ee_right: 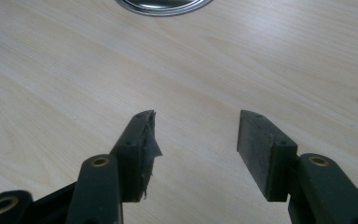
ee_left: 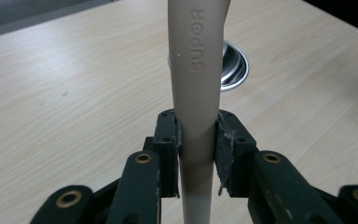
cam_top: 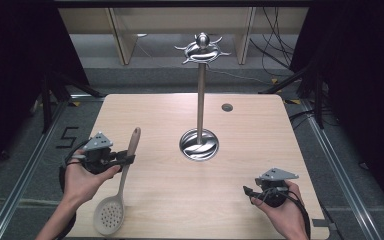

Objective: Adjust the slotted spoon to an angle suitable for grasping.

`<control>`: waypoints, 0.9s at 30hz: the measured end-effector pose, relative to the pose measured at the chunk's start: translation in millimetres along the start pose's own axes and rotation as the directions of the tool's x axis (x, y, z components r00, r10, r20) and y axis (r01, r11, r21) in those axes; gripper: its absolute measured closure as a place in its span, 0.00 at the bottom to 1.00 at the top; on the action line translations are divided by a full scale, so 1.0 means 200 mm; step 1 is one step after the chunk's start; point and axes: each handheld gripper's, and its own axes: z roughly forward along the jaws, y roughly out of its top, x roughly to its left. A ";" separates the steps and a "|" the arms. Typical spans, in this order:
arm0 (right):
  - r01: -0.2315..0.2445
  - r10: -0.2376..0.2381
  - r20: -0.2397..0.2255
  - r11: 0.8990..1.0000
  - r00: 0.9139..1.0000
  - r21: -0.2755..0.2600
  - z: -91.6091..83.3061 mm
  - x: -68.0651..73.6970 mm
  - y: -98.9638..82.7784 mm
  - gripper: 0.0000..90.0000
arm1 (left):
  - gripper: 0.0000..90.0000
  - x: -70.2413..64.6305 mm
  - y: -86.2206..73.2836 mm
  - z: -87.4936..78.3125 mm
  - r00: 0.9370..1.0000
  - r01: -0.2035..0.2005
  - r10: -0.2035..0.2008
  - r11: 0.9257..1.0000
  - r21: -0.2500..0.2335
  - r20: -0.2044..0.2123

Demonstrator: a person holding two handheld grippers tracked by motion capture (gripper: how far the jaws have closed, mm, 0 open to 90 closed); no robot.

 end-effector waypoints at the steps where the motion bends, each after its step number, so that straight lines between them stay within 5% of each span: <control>1: 0.001 -0.001 -0.001 1.000 1.000 0.003 0.00 0.00 0.00 0.52 | 0.79 0.01 0.00 -0.03 1.000 0.006 -0.005 1.000 -0.022 0.012; 6: 0.020 -0.020 0.000 1.000 1.000 -0.020 0.00 -0.01 0.00 0.52 | 0.79 0.02 -0.01 -0.07 0.999 0.039 -0.037 0.997 -0.061 0.020; 8: -0.018 0.017 -0.010 1.000 1.000 -0.024 0.00 0.01 0.01 0.52 | 0.79 0.03 -0.01 -0.09 0.999 0.044 -0.043 0.996 -0.080 0.022; 15: 0.010 -0.009 0.007 0.999 1.000 -0.053 0.00 -0.01 0.01 0.52 | 0.79 0.04 0.01 -0.12 0.998 0.065 -0.059 0.982 -0.178 0.036; 20: 0.014 -0.013 0.007 0.999 1.000 -0.052 0.00 -0.01 0.01 0.52 | 0.79 0.02 0.05 -0.13 0.998 0.054 -0.047 0.972 -0.230 0.034; 21: -0.026 0.026 0.004 0.999 1.000 -0.042 -0.01 0.01 0.00 0.52 | 0.79 0.01 0.06 -0.13 0.999 0.044 -0.038 0.969 -0.245 0.031; 27: -0.002 0.003 0.007 0.999 1.000 -0.053 0.00 0.00 0.01 0.52 | 0.79 0.00 0.11 -0.12 0.999 0.032 -0.024 0.960 -0.278 0.034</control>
